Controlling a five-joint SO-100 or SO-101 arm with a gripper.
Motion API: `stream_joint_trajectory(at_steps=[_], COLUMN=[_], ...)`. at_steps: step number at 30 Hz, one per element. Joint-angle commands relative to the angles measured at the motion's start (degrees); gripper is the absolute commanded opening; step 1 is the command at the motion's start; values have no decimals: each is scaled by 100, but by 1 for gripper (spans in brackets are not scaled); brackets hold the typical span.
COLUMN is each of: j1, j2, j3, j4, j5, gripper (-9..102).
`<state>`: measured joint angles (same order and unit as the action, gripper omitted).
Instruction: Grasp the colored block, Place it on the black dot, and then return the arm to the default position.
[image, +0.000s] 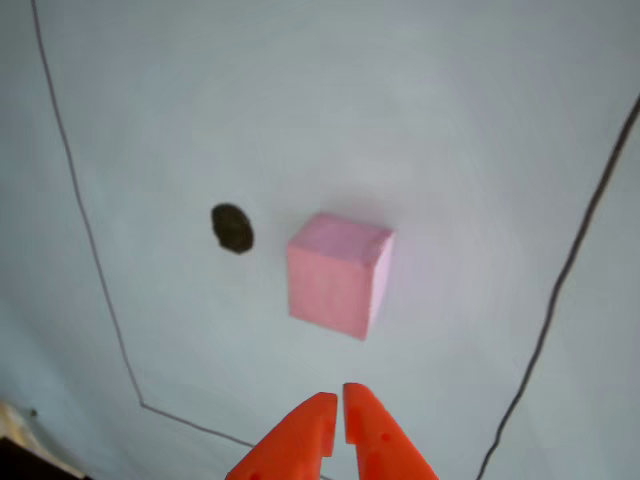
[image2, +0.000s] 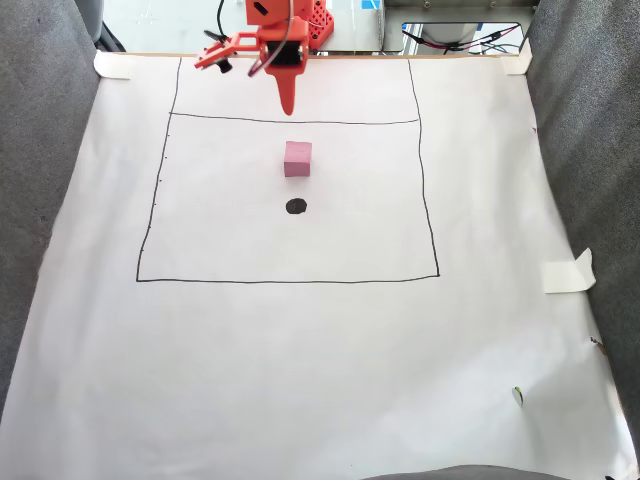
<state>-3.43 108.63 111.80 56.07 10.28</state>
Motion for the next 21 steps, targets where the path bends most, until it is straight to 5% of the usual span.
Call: stream_joint_trajectory(at_steps=[1, 21], j1=[-105, -255], j2=[-343, -2118], j3=[-826, -1591], j4=[193, -290], j5=[176, 413], gripper=[0, 0])
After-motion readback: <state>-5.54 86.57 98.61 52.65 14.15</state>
